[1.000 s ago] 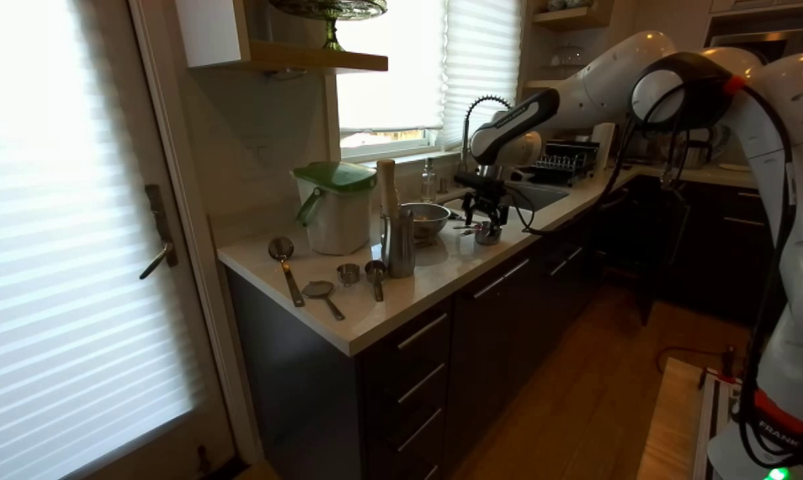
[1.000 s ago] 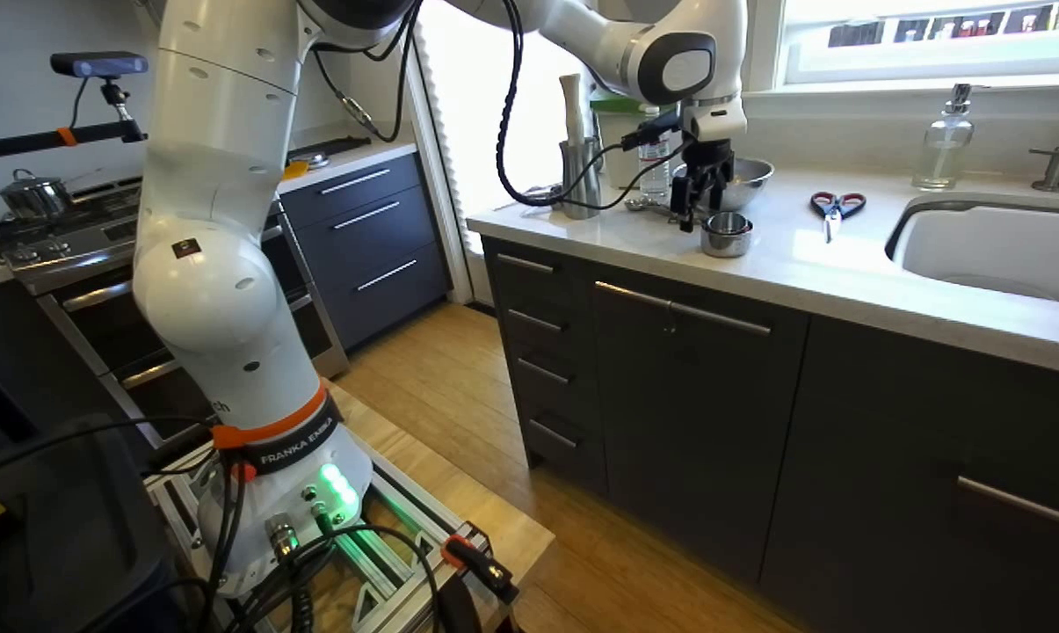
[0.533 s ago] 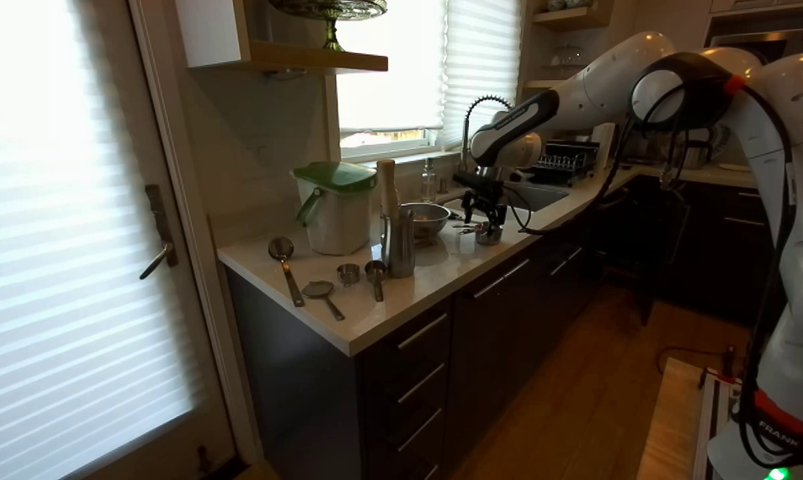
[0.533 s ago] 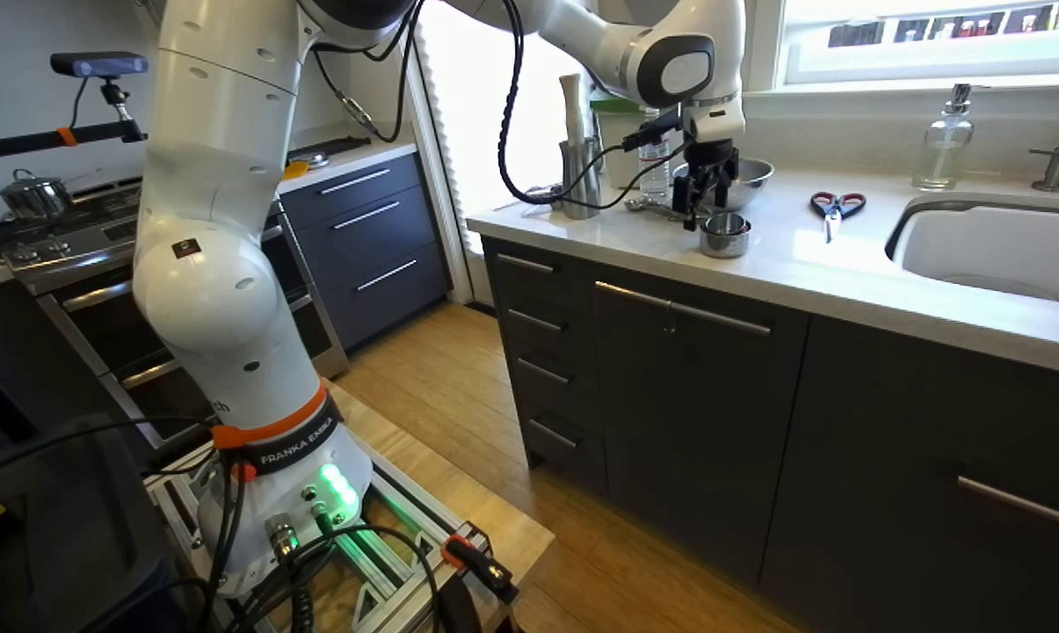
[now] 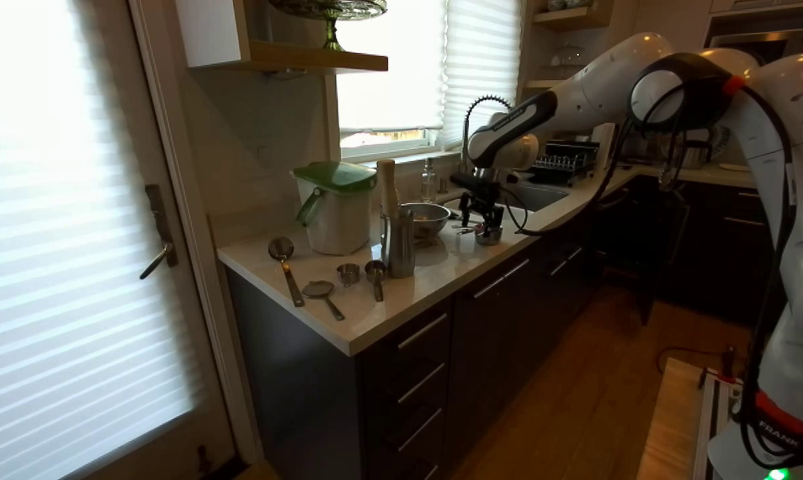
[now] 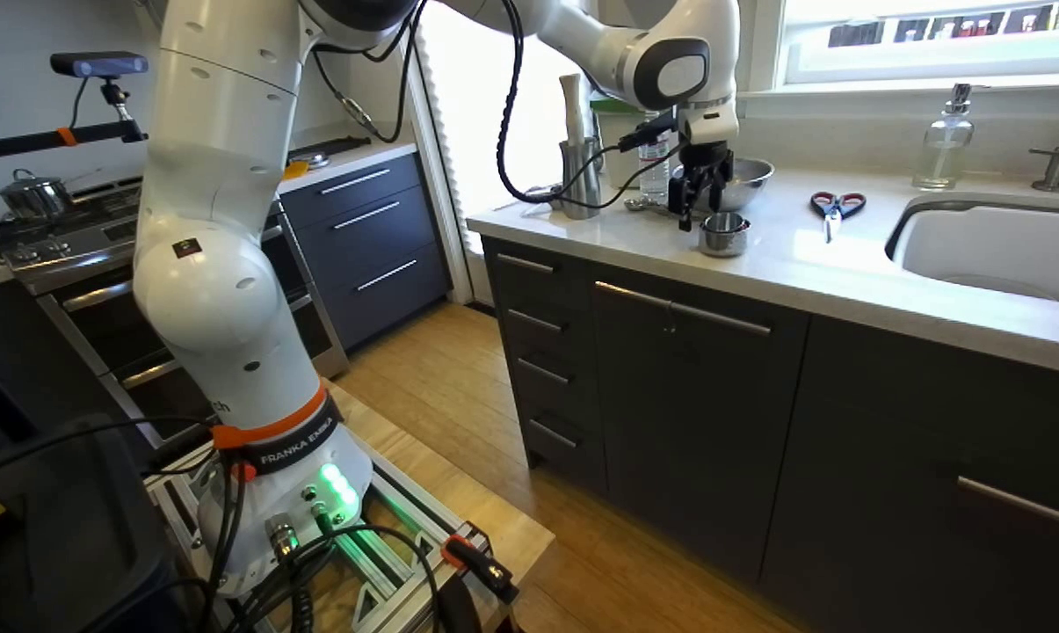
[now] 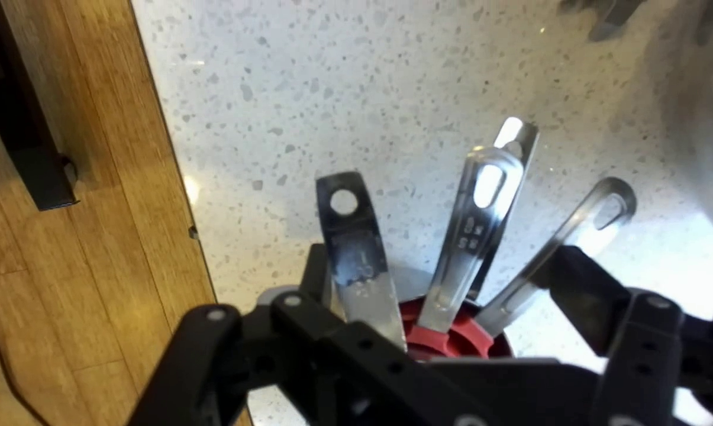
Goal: Pick up the silver measuring spoon to the right of the silver cup and put it in the far right silver measuring cup on the kitchen counter
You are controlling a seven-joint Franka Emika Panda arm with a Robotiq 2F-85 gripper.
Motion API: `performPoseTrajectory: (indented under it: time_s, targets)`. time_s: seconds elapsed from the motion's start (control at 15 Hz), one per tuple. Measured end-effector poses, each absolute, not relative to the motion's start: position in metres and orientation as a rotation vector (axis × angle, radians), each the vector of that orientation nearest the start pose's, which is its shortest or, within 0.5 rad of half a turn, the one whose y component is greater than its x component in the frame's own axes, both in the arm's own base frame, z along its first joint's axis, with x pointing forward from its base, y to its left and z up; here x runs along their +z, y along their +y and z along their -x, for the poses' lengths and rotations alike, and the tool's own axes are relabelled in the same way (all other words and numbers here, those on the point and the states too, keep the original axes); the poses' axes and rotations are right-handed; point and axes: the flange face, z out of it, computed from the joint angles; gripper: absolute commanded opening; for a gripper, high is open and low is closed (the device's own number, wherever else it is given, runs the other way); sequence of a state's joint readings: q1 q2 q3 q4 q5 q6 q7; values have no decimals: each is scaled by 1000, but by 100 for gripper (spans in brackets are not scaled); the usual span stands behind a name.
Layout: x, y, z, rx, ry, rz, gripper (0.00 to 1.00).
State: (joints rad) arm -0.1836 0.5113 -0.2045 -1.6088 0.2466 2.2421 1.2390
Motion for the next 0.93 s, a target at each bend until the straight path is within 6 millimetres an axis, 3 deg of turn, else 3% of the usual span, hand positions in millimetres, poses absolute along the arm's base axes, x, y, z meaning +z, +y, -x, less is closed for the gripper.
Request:
performPoseTrajectory:
  time_s: [0.07,0.2,0.6,0.93]
  targets:
    - [348,-238,-656,-118,2278,1933,84]
    - [347,-237,-656,-116,2277,1935,83]
    - [346,-240,-655,-114,2282,1931,100]
    - [347,-248,-652,-117,2295,1914,100]
